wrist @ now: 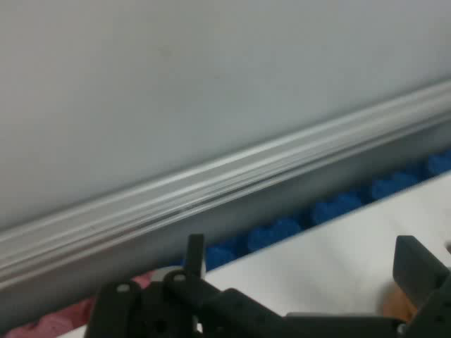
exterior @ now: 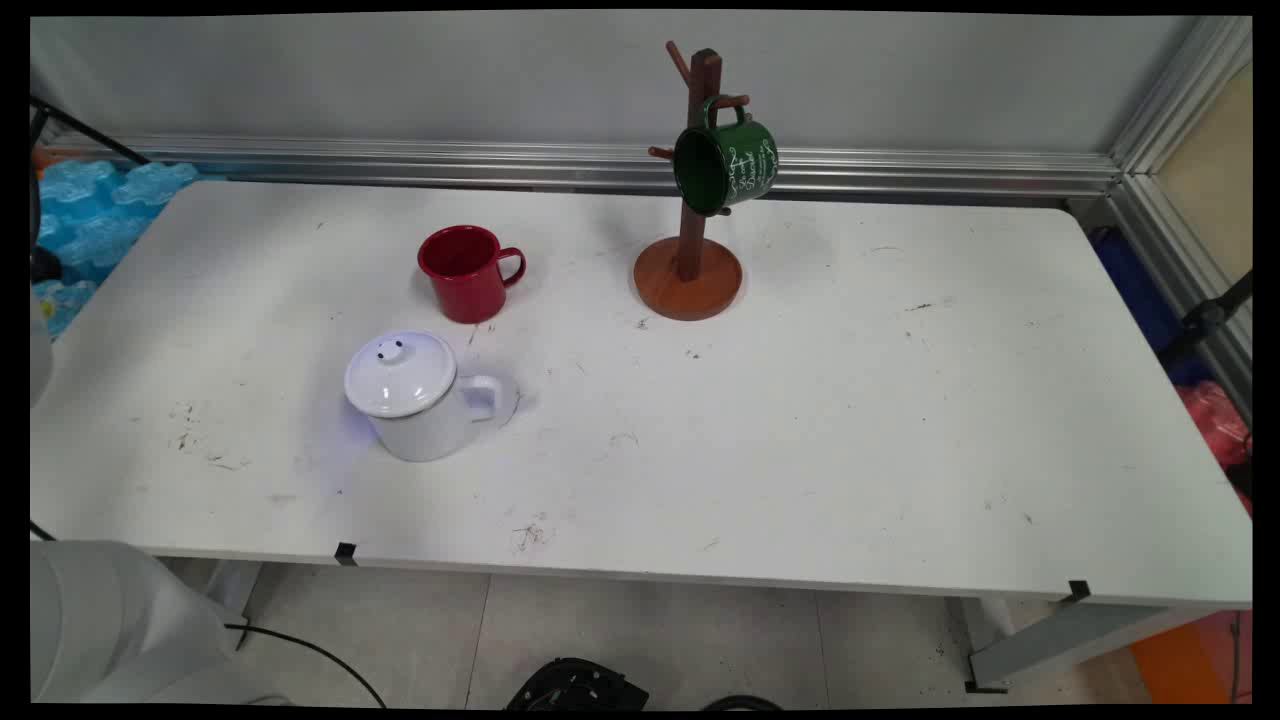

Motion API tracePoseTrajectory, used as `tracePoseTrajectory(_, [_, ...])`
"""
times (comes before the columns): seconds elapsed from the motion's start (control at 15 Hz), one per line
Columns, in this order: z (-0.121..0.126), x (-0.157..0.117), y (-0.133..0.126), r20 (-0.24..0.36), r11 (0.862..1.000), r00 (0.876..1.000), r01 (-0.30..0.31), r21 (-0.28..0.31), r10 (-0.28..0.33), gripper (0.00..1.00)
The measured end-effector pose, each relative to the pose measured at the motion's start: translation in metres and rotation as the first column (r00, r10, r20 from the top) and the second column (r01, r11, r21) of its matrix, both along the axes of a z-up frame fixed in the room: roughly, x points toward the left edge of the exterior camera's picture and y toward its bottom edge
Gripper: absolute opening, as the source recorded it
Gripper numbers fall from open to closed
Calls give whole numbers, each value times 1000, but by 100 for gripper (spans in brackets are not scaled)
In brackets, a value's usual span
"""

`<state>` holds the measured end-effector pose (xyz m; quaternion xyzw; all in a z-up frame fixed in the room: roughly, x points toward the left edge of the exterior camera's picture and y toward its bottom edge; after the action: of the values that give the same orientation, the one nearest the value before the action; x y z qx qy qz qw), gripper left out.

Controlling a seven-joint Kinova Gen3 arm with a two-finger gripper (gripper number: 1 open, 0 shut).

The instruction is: Pick up the green mug from the rack

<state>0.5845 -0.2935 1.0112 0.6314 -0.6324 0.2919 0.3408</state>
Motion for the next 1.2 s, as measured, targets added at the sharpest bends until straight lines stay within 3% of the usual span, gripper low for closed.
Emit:
tracePoseTrajectory(0.27, [-2, -10, 11, 19, 991, 992, 127, 39, -128, 100])
tracePoseTrajectory(0.4, [-3, -16, 17, 22, 980, 981, 193, 57, -194, 100])
tracePoseTrajectory(0.53, [-2, -24, 24, 24, 959, 961, 272, 74, -274, 100])
tracePoseTrajectory(0.87, [-3, -42, 36, 55, 886, 887, 452, 103, -459, 100])
tracePoseTrajectory(1.07, [-4, -53, 41, 71, 834, 833, 539, 116, -548, 100])
tracePoseTrajectory(1.2, [-7, -60, 42, 70, 812, 811, 570, 124, -580, 100])
